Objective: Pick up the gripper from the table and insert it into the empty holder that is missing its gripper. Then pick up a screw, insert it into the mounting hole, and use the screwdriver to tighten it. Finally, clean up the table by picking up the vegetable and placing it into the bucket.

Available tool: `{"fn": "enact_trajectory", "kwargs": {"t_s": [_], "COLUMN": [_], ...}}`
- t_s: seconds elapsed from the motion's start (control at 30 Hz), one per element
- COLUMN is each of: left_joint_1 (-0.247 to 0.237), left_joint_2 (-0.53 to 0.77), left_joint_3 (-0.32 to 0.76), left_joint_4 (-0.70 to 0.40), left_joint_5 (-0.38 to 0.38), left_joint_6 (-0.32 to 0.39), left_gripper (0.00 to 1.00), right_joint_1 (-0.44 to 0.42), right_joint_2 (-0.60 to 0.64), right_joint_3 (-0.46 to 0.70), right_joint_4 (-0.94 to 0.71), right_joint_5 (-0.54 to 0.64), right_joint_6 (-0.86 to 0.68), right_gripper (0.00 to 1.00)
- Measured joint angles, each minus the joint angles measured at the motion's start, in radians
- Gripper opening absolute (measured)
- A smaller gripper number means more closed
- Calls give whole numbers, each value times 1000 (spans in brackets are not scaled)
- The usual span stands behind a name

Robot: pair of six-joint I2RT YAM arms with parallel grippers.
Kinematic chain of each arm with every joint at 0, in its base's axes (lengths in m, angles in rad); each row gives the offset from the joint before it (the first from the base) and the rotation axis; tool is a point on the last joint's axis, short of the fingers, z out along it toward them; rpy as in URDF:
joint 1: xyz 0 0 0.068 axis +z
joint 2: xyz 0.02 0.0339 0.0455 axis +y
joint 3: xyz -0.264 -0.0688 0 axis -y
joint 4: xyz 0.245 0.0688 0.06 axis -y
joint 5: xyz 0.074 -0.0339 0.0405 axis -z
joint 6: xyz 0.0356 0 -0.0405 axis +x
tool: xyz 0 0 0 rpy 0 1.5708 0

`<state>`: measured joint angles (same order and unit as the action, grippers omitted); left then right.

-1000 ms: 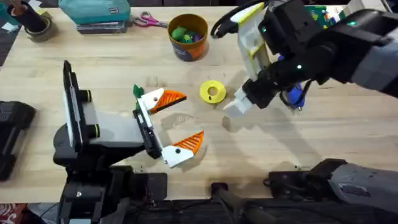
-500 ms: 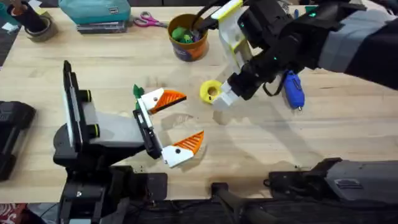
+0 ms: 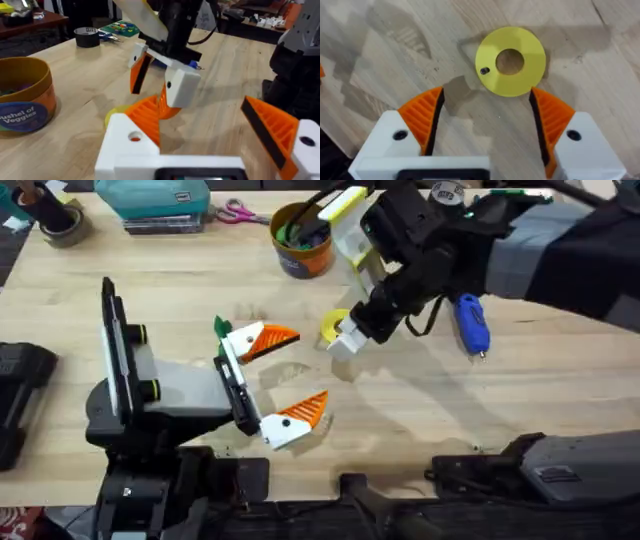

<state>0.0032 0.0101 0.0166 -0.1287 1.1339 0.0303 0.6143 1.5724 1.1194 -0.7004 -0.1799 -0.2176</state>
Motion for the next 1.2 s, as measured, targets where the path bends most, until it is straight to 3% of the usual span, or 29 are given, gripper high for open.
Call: {"fn": "enact_trajectory", "kwargs": {"t_s": [0.8, 1.2], "left_joint_1": [0, 0], "left_joint_2": [0, 0], "left_joint_3": [0, 0], "left_joint_4": [0, 0], "left_joint_5": [0, 0], "left_joint_6": [0, 0], "left_gripper": [985, 986], "right_joint_1": [26, 38], "right_joint_2": [92, 134], "right_joint_3": [2, 4], "right_joint_4": [93, 110], "right_joint_5": [61, 68], "right_joint_6": [0, 2], "right_gripper": [902, 695]}}
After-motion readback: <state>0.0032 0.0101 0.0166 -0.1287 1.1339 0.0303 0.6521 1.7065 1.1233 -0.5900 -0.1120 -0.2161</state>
